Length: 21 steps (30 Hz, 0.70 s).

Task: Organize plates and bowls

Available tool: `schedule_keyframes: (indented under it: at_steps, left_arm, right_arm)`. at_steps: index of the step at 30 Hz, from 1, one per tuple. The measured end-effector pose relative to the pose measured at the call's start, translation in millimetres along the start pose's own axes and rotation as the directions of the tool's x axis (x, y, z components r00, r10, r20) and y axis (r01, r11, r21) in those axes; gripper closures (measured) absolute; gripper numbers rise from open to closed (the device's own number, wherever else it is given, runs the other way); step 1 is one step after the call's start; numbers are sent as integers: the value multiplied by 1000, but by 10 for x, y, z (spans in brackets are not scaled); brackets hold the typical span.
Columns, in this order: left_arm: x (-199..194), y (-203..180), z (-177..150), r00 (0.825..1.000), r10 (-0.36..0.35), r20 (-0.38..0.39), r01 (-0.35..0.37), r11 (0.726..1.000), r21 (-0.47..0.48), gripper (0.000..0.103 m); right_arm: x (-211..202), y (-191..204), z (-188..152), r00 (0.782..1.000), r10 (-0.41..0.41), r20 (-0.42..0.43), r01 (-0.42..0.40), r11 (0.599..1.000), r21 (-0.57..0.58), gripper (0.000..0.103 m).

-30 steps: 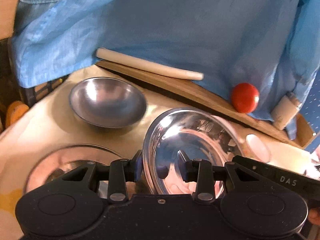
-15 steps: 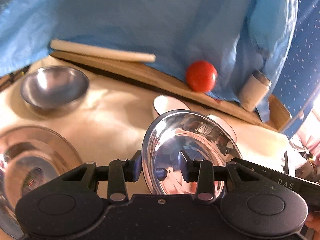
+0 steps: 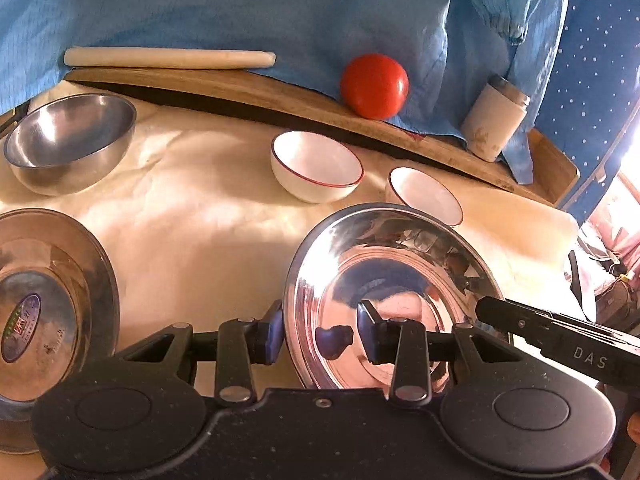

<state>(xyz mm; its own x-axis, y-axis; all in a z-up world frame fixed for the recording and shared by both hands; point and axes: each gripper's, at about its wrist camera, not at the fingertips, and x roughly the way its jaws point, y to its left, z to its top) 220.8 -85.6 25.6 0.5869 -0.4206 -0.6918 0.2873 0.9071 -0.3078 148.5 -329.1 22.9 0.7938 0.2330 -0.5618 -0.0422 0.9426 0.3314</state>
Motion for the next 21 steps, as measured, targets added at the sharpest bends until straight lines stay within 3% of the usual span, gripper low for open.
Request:
schedule_keyframes:
  at_steps: [15,21]
  left_arm:
    - [13,-56,-33,1000,12,15,-12,999,40,59]
    - [-40,-29,-48,1000,3,31,-4,999,32,48]
  right_arm:
    - [-48,125,-86,998,-53,29,55,996,-70,70]
    - [-71,151,-124,997,-60,38,63,994,-85,64]
